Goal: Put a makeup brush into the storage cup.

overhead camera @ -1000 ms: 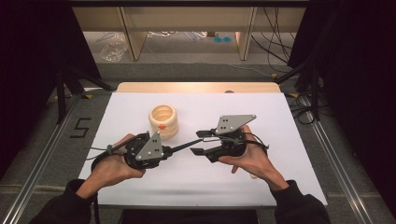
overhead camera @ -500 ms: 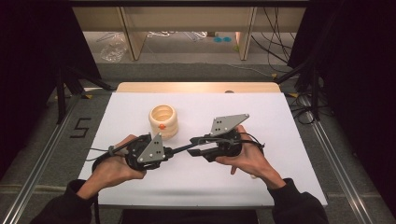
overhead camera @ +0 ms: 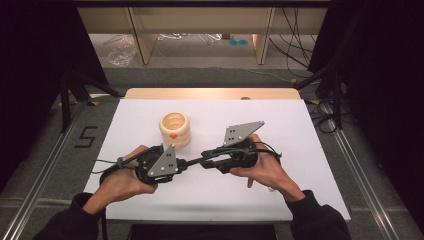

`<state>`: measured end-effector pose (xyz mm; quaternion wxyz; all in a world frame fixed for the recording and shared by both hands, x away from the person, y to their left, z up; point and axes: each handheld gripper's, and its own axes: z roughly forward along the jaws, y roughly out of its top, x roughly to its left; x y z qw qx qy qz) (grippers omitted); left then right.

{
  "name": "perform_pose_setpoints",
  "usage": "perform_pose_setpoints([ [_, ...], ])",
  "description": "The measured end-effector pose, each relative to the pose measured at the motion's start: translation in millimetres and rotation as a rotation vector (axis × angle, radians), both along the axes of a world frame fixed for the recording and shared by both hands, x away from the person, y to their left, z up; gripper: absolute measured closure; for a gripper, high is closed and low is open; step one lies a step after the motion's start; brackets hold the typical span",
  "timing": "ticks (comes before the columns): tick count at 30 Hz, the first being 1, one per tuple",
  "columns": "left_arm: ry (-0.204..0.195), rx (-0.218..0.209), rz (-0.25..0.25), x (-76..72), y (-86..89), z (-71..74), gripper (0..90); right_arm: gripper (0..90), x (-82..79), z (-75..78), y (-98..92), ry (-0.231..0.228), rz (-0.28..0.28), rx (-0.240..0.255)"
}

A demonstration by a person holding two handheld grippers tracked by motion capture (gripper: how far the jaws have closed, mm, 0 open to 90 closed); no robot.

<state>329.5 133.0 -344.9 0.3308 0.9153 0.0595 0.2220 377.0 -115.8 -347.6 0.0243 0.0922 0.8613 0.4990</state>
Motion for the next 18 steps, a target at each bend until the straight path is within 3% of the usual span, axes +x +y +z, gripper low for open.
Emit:
perform_pose_setpoints([
  [18, 0.005, -0.009, -0.002, -2.5, -1.6, 0.3, 78.3, 74.6, 1.2, -0.7, 2.9, 0.042, 0.012, -0.005],
])
